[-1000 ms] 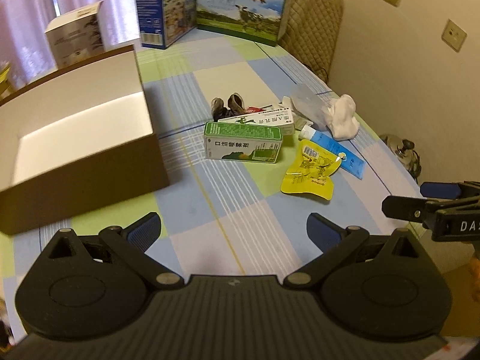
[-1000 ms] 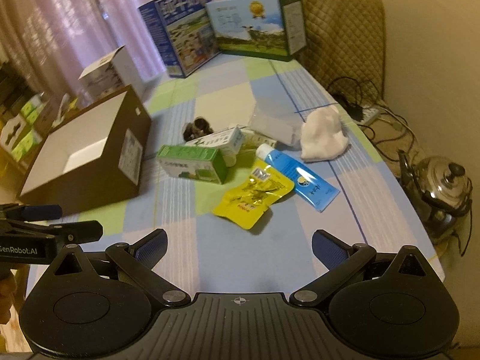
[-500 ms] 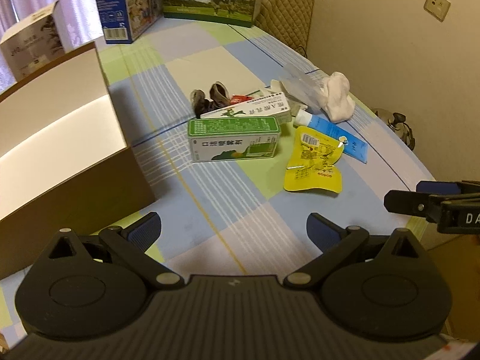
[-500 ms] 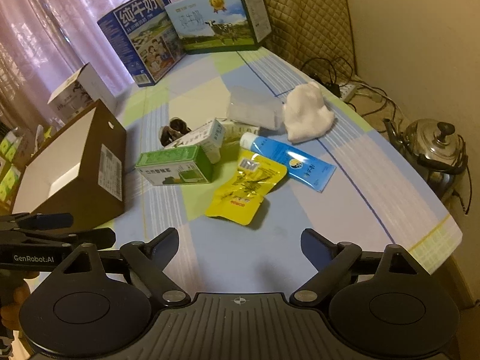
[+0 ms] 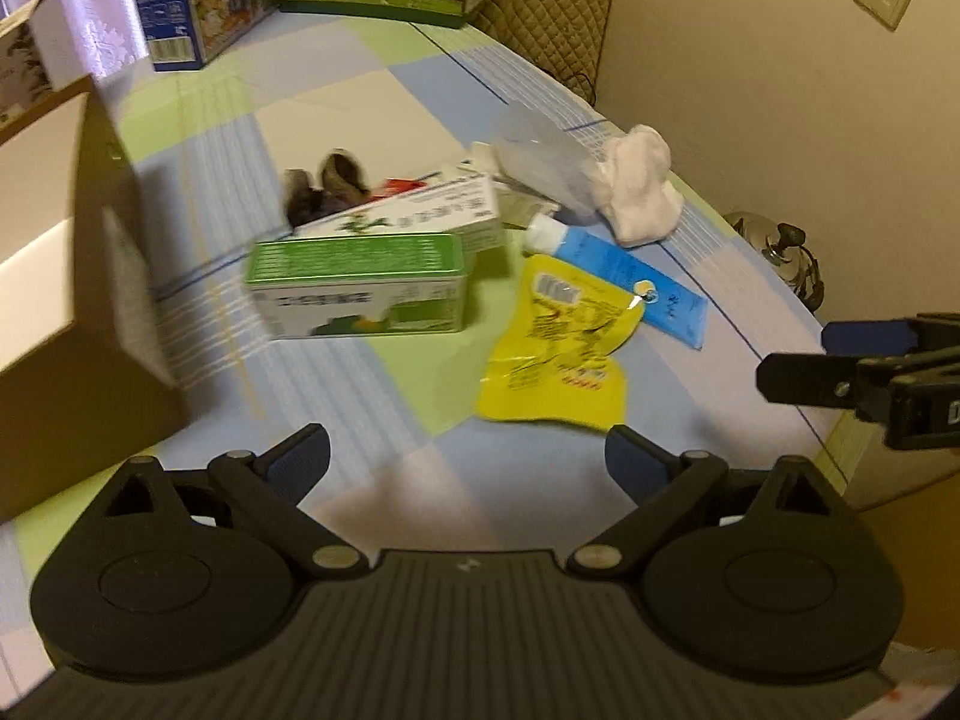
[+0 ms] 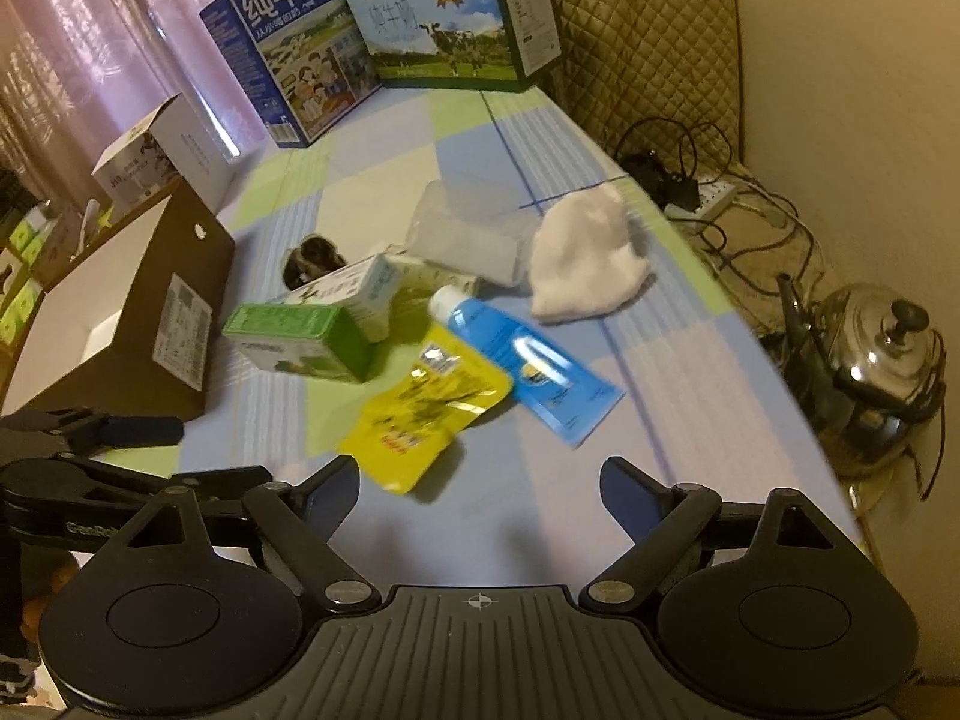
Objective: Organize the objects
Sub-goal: 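Grasp the yellow pouch with the left tool while the right tool grasps the white towel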
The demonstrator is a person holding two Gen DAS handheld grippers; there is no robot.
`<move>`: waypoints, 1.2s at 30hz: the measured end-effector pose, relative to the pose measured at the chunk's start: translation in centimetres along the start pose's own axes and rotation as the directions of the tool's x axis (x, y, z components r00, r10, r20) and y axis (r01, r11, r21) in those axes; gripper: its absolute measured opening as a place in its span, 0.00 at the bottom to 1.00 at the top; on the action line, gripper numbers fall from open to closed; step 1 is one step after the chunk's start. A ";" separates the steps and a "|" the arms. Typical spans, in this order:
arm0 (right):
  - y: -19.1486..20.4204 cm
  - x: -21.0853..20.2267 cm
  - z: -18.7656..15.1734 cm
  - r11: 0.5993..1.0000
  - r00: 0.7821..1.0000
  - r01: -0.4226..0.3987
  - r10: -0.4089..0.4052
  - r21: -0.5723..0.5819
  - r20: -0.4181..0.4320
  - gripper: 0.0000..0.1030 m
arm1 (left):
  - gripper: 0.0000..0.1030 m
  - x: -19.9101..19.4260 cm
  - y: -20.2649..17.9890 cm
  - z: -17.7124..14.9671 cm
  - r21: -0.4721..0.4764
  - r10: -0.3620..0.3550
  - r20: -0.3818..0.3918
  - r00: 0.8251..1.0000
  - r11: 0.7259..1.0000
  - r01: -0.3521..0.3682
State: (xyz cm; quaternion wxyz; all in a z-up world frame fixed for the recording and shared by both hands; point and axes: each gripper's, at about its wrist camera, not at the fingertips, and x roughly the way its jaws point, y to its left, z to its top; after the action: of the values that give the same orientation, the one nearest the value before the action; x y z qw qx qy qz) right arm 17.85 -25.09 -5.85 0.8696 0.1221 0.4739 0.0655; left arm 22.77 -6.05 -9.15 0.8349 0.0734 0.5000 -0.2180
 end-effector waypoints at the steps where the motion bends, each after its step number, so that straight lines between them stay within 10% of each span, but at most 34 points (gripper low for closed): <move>1: -0.6 0.0 0.1 1.000 1.000 -0.004 0.004 0.001 -0.003 0.83 | 0.94 0.5 -0.6 0.2 0.005 0.000 -0.001 1.000 1.000 0.000; 18: -7.5 1.4 2.3 0.998 0.997 -0.056 0.054 -0.023 -0.061 0.83 | 0.83 8.7 -4.4 3.4 0.035 0.019 -0.033 0.999 0.999 -0.018; 36: -7.7 4.0 4.2 0.985 0.986 -0.130 0.116 -0.111 -0.119 0.83 | 0.40 6.8 -5.4 -0.5 -0.023 0.083 0.004 0.997 0.996 -0.083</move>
State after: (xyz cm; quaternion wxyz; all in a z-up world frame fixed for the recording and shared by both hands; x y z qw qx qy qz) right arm 23.50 -32.23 -9.05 0.8415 0.0955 0.5090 0.1538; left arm 22.78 -12.69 -14.80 0.8452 0.0843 0.4971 -0.1775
